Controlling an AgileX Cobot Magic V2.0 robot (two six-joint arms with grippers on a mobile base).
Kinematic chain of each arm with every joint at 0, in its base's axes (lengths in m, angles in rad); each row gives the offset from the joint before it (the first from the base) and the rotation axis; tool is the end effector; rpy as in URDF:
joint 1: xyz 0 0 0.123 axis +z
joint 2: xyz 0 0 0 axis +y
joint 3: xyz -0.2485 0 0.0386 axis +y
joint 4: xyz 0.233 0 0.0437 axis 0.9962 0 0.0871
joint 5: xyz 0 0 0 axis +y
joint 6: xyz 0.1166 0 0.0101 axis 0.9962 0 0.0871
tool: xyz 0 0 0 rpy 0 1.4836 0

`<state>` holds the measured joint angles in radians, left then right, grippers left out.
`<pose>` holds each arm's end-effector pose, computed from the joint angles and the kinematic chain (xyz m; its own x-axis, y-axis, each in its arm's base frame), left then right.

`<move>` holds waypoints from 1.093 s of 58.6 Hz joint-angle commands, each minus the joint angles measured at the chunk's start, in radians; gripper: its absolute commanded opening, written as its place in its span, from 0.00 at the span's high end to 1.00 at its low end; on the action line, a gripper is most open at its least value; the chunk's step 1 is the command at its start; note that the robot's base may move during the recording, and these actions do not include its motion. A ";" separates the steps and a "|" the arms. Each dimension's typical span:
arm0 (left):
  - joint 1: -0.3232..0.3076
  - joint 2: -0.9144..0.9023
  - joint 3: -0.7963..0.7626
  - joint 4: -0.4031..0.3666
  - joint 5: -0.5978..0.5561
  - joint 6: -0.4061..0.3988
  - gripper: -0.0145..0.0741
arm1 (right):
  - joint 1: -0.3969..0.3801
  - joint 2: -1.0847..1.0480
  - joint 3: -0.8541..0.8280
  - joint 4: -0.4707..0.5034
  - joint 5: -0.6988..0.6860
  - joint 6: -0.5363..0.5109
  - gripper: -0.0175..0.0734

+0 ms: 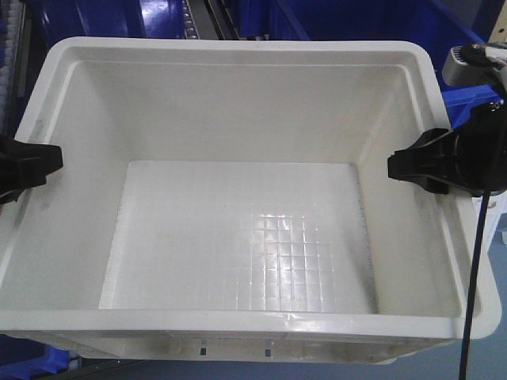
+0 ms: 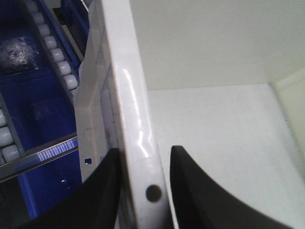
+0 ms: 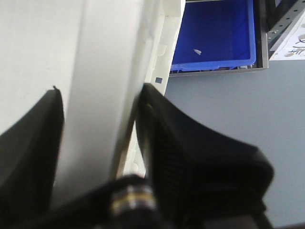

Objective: Move bin from left to right shelf

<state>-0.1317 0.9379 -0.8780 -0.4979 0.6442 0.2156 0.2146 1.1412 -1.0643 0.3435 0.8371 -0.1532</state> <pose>0.2082 -0.0615 0.3166 -0.5843 -0.1093 -0.8041 0.2593 0.9138 -0.3126 0.2345 0.0811 0.3096 -0.7272 -0.0775 -0.6820 -0.3186 0.9182 0.2354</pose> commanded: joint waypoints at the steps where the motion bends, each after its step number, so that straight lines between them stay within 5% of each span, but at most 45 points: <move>1: -0.010 -0.025 -0.041 -0.084 -0.091 0.035 0.84 | 0.004 -0.030 -0.043 0.085 -0.074 -0.041 0.81; 64: -0.010 -0.025 -0.041 -0.084 -0.091 0.035 0.84 | 0.004 -0.030 -0.043 0.085 -0.074 -0.041 0.81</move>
<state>-0.1317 0.9379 -0.8780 -0.4979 0.6442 0.2156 0.2146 1.1412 -1.0643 0.3435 0.8394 -0.1532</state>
